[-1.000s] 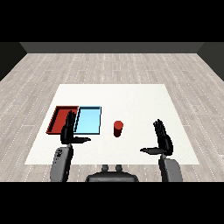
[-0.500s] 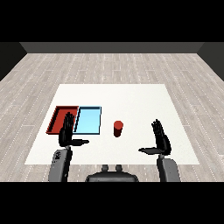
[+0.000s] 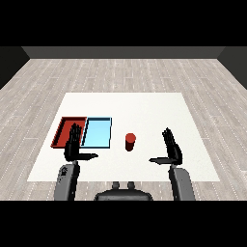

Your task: Pick the red can and put it in the red box

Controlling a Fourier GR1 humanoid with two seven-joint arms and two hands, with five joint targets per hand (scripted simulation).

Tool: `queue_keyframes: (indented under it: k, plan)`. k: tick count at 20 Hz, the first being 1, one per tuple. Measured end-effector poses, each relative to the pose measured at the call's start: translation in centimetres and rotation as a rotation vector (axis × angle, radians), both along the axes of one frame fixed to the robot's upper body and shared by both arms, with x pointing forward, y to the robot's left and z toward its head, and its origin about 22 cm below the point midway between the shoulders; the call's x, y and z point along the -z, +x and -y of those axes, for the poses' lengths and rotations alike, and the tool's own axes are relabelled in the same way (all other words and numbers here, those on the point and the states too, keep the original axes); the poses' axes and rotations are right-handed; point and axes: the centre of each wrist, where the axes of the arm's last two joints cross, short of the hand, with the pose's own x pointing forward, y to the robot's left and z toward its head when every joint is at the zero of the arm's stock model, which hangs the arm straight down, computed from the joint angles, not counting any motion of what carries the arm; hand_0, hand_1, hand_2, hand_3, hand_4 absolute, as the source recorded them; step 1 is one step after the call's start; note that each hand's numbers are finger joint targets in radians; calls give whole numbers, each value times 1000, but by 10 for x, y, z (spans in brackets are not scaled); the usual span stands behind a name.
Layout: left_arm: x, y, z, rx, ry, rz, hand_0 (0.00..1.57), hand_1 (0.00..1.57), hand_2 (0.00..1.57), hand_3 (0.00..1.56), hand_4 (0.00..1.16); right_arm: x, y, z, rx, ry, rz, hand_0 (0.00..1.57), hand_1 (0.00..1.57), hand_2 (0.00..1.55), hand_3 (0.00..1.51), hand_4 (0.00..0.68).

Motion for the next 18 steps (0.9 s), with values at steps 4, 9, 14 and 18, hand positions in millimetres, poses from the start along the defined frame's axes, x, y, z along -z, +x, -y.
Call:
queue_keyframes:
  k: [4,9,14,18]
  plan:
    - [-5,-6,2,-3,-5,8,0,0,0,0,0,1,9,-8,-10,8,-25,0,0,0,0,0]
    - [-4,2,-5,-9,-12,7,0,0,0,0,0,4,18,-28,-23,60,-57,0,0,0,0,0]
    - [-5,-5,-7,-12,-6,8,0,0,0,0,0,15,29,-45,-50,109,-95,0,0,0,0,0]
    - [-7,-2,-4,-19,-4,2,0,0,0,0,0,25,26,-59,-54,132,-110,0,0,0,0,0]
